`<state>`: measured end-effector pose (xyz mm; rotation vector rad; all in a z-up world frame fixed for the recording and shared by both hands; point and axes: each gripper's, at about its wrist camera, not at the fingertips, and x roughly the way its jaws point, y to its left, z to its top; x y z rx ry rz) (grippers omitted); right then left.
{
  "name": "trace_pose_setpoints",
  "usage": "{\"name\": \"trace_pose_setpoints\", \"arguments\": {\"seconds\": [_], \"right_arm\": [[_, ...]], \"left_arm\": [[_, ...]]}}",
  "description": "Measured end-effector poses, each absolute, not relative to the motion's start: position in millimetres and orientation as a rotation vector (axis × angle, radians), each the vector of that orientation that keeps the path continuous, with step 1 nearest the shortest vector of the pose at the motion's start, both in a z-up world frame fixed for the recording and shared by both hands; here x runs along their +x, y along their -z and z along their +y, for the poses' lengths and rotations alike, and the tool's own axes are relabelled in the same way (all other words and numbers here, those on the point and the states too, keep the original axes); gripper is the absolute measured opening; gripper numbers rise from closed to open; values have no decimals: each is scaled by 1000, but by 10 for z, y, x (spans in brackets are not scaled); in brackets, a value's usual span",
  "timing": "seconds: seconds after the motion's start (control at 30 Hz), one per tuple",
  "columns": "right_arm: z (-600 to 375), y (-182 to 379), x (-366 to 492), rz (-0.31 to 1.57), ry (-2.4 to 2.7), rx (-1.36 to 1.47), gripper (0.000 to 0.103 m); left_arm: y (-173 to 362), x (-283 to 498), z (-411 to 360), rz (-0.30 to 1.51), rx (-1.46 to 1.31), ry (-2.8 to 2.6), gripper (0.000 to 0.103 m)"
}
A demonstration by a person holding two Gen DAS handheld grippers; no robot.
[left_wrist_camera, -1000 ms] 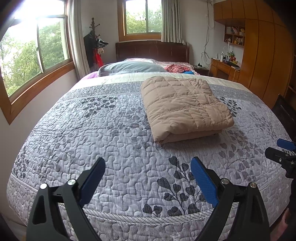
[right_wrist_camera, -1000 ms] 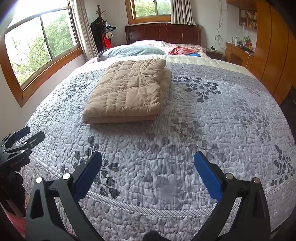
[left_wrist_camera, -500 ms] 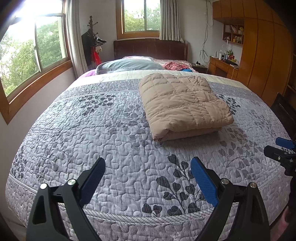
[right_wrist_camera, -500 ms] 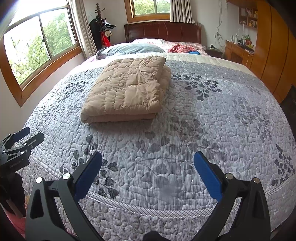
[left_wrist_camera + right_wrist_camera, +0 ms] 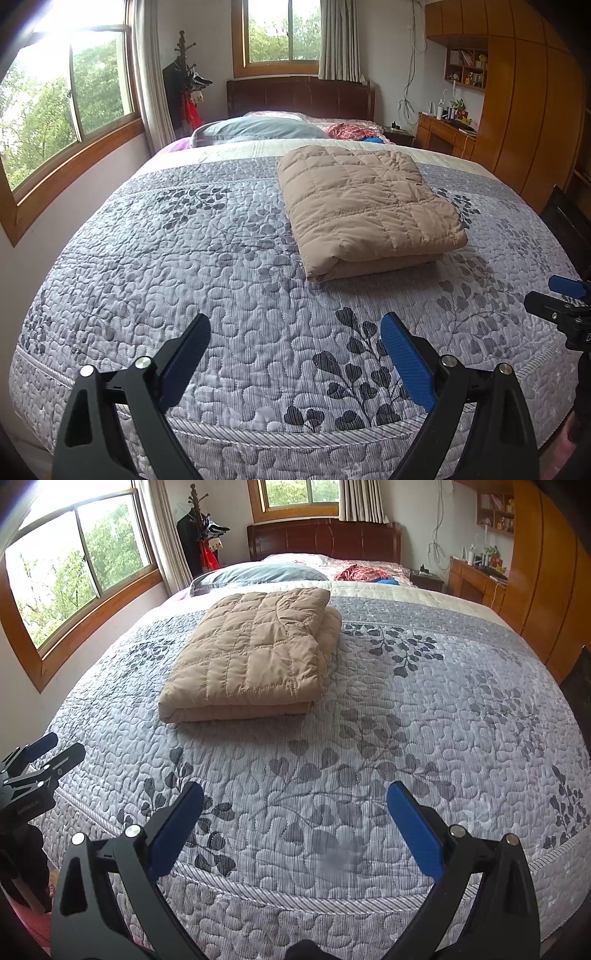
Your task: Fold large clothes
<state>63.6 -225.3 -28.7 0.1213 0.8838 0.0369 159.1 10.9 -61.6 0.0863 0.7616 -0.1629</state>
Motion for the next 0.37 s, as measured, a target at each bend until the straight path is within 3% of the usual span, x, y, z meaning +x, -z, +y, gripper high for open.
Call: {"name": "trace_pose_setpoints", "arguments": {"seconds": [0.37], "right_arm": [[-2260, 304, 648, 888, -38, 123, 99]], "left_arm": [[625, 1595, 109, 763, 88, 164, 94]]}}
